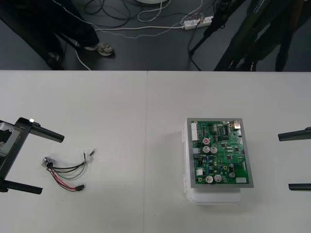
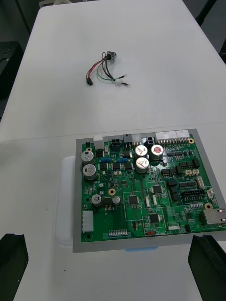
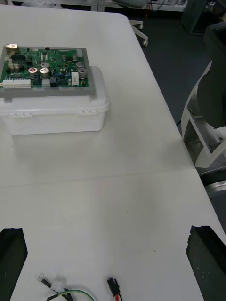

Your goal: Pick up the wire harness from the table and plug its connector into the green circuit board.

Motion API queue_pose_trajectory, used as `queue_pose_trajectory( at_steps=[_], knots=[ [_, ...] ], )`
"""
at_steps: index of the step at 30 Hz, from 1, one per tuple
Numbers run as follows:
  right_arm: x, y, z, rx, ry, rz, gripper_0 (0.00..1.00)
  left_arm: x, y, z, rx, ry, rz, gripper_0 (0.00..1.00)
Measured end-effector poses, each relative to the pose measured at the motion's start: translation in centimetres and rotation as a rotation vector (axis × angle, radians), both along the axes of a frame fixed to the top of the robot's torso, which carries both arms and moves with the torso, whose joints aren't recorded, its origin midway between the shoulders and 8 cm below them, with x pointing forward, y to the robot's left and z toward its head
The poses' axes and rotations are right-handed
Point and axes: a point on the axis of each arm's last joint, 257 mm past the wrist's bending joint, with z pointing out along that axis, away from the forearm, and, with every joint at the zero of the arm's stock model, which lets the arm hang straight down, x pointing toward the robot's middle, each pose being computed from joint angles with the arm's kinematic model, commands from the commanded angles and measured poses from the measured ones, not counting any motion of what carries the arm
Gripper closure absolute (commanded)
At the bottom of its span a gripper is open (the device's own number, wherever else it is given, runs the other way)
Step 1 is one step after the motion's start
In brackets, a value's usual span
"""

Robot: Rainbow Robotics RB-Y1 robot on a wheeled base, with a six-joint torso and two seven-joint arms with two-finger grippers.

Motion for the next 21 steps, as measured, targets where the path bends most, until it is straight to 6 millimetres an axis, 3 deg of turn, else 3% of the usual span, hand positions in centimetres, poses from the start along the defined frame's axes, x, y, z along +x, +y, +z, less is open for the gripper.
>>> queue_pose_trajectory(
  at_steps=[21],
  knots=[
    [0.0,0.0,0.0,0.0,0.0,0.0,0.0,0.0,0.0,0.0,0.0,0.0,0.0,0.0]
  ],
)
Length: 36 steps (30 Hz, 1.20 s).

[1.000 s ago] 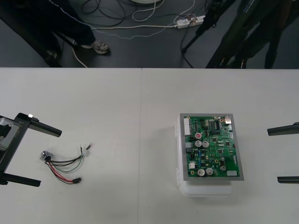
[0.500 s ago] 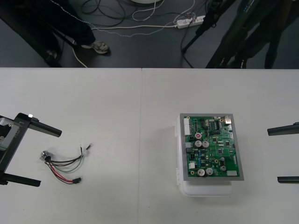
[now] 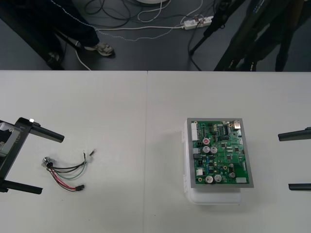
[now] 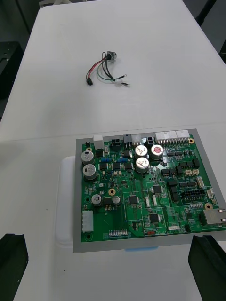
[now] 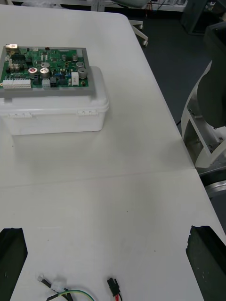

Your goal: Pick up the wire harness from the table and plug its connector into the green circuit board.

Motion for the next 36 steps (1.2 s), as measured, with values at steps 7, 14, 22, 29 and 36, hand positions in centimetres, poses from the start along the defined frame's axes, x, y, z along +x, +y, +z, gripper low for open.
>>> queue_pose_trajectory(
  at_steps=[7,14,22,29,36],
  knots=[
    [-0.6,0.3,-0.9,0.011,0.032,0.003,0.0,0.0,0.0,0.0,0.0,0.0,0.0,0.0],
    [-1.3,0.8,-2.0,0.016,0.071,0.016,0.0,-0.2,0.0,-1.2,-0.007,0.012,0.015,0.0],
    [-1.3,0.8,-2.0,0.013,0.072,0.016,0.0,1.3,0.1,-2.2,-0.001,-0.061,0.044,0.0],
    [-1.7,0.1,-1.8,-0.014,0.085,0.03,0.0,1.9,1.0,-3.3,0.051,-0.087,0.053,0.0],
    [-1.2,-0.3,-1.2,-0.01,0.13,0.011,0.0,2.5,2.2,-4.4,0.115,-0.109,0.063,0.0]
  ],
)
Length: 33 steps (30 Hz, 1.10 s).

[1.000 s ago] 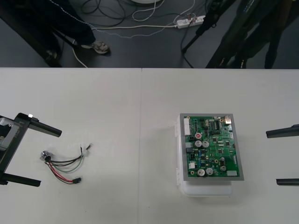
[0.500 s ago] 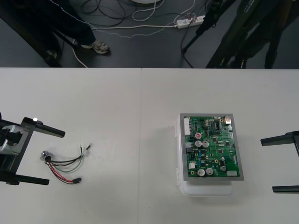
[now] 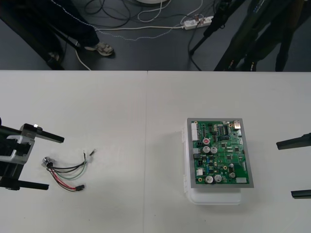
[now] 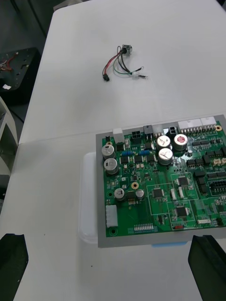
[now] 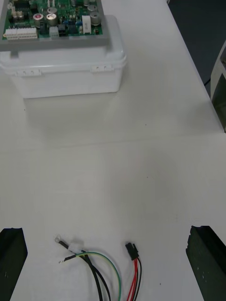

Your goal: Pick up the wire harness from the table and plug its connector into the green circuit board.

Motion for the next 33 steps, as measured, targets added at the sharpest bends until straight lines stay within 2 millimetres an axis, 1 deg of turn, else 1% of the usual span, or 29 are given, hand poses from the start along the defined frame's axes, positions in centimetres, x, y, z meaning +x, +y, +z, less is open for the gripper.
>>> queue_pose_trajectory(
  at_steps=[6,12,17,22,28,33],
  knots=[
    [0.3,-0.8,-0.1,-0.015,0.02,-0.014,0.0,0.4,1.4,-0.6,0.067,-0.013,0.005,0.0],
    [1.1,-0.5,1.1,0.056,0.022,-0.049,0.0,0.8,2.9,-1.1,0.138,-0.027,0.009,0.0],
    [1.5,-0.4,1.7,0.077,0.014,-0.048,0.0,1.2,4.5,-1.6,0.223,-0.054,0.006,0.0],
    [1.3,-0.4,1.9,0.126,0.043,-0.008,0.0,1.4,5.6,-1.8,0.317,-0.096,-0.022,0.0],
    [3.4,-0.6,2.3,0.217,0.04,-0.05,0.0,1.7,7.3,-2.2,0.414,-0.123,-0.039,0.0],
    [3.9,-0.7,2.5,0.229,0.035,-0.059,0.0,1.3,8.0,-3.7,0.462,-0.102,-0.066,0.0]
  ],
)
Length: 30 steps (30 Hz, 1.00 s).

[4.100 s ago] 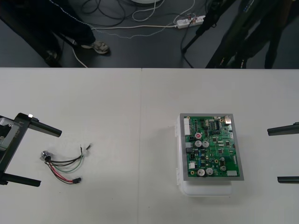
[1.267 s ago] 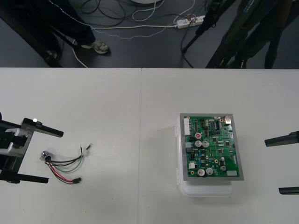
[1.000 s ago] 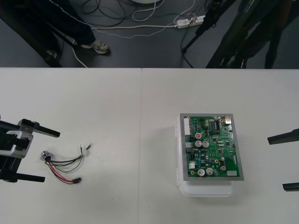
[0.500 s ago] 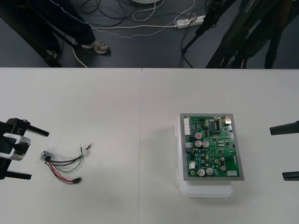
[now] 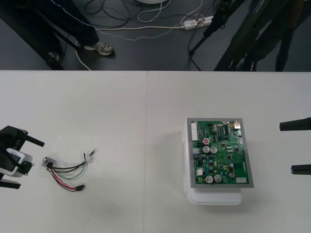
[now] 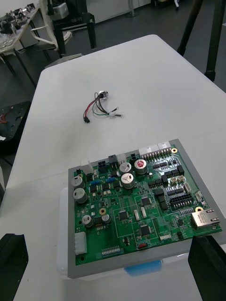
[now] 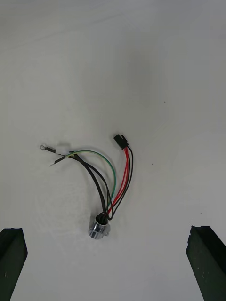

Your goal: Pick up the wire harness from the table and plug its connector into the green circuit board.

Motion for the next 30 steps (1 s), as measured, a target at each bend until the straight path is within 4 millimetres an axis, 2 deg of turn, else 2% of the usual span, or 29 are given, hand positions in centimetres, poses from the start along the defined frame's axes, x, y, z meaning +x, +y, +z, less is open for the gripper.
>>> queue_pose_trajectory(
  at_steps=[5,14,26,30],
  knots=[
    [0.1,0.9,-0.1,0.046,-0.001,-0.004,0.0,0.6,0.6,-1.7,0.021,0.01,-0.041,0.0],
    [0.4,3.2,-1.0,0.14,-0.006,-0.018,0.0,3.1,2.6,-5.3,0.086,-0.057,-0.23,0.0],
    [0.8,5.1,-1.2,0.206,-0.016,-0.023,0.0,5.8,6.0,-9.4,0.15,-0.093,-0.162,0.0],
    [1.0,5.2,-1.0,0.187,-0.127,0.012,0.0,6.3,7.1,-10.6,0.177,-0.101,-0.15,0.0]
  ],
)
